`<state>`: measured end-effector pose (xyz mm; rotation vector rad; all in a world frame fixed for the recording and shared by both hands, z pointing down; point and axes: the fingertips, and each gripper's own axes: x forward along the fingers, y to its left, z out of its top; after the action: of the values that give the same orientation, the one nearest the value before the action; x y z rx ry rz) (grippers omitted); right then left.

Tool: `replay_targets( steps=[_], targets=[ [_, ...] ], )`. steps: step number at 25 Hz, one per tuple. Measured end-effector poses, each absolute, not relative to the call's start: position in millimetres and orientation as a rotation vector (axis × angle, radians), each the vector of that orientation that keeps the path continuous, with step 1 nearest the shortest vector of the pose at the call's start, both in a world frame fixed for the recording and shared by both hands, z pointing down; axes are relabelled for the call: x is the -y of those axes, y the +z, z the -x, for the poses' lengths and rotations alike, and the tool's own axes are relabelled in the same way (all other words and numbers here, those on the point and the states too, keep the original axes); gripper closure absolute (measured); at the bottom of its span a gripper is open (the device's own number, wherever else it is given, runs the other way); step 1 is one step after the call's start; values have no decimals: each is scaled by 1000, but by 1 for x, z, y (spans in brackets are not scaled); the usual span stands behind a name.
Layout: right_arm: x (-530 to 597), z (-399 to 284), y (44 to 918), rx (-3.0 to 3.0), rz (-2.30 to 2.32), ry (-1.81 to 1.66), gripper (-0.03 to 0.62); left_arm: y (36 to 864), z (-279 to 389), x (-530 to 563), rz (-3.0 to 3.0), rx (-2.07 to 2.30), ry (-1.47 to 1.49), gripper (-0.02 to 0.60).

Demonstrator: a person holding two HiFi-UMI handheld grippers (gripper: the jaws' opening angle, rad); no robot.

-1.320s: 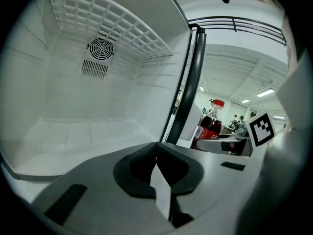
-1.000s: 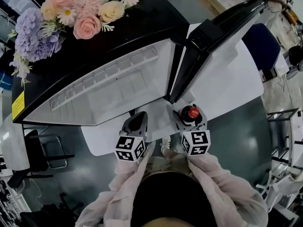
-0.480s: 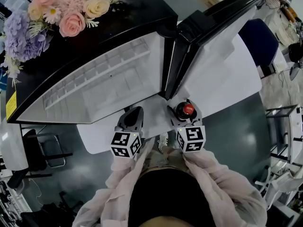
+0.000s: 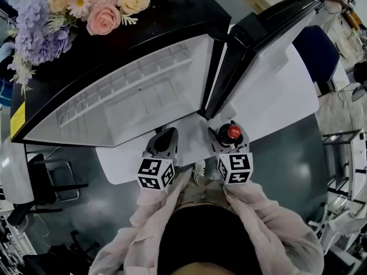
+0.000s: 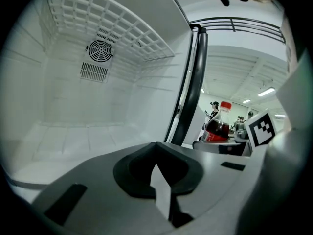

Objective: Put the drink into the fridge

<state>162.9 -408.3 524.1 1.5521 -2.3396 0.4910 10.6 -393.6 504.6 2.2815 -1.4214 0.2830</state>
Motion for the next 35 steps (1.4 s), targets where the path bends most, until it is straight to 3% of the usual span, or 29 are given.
replay_targets(
  steps=[35],
  targets=[
    [353,-82,510,2340,-1512,455,276,488,78,333,-2273,1435,273,571]
  ],
)
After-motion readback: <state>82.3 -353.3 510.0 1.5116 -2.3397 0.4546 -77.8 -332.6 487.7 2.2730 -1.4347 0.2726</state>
